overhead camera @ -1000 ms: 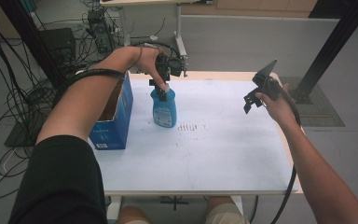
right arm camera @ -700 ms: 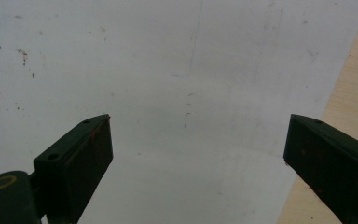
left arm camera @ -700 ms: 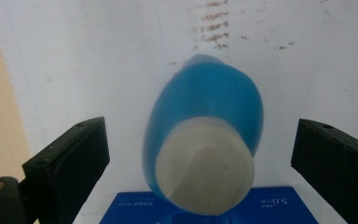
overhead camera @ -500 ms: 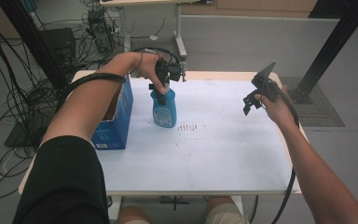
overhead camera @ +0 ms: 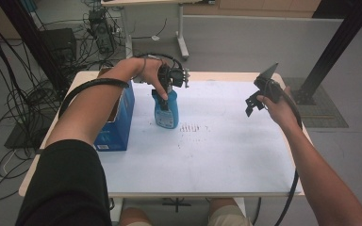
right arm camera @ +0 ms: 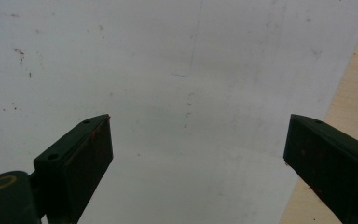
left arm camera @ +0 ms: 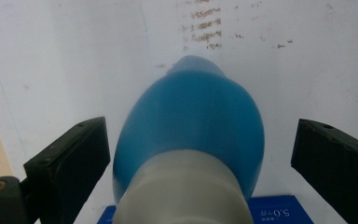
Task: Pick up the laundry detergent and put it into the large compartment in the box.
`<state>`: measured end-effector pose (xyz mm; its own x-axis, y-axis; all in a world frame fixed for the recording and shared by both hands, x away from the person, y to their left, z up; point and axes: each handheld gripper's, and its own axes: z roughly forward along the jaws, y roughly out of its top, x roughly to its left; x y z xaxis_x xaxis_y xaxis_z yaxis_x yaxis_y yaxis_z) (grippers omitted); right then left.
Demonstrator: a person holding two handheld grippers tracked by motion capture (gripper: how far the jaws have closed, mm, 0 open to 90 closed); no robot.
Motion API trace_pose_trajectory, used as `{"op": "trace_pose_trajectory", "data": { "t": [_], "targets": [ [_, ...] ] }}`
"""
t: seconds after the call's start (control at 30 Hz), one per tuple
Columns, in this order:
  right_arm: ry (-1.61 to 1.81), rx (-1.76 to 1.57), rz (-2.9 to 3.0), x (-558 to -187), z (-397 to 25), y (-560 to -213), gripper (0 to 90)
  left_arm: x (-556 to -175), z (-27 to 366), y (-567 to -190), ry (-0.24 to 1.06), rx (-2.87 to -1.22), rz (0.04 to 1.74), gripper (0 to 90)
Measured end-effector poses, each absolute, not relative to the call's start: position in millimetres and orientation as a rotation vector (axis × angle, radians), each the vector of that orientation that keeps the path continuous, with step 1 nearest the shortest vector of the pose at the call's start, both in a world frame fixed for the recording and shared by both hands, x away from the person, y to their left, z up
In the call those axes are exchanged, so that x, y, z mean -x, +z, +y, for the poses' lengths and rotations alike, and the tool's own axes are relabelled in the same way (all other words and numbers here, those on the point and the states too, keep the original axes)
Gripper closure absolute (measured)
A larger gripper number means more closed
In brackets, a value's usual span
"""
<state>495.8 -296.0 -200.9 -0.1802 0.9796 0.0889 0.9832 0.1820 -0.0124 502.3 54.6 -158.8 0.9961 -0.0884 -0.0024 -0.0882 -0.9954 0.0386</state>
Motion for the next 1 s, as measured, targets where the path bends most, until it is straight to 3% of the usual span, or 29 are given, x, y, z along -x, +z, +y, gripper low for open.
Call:
{"op": "trace_pose_trajectory", "data": {
  "t": [1.0],
  "targets": [
    [-0.073,1.955,-2.356,-497.2,-293.6,-202.2,8.0,-498.0,54.6,-164.0,0.021,-3.099,-0.159,5.8]
  ]
}}
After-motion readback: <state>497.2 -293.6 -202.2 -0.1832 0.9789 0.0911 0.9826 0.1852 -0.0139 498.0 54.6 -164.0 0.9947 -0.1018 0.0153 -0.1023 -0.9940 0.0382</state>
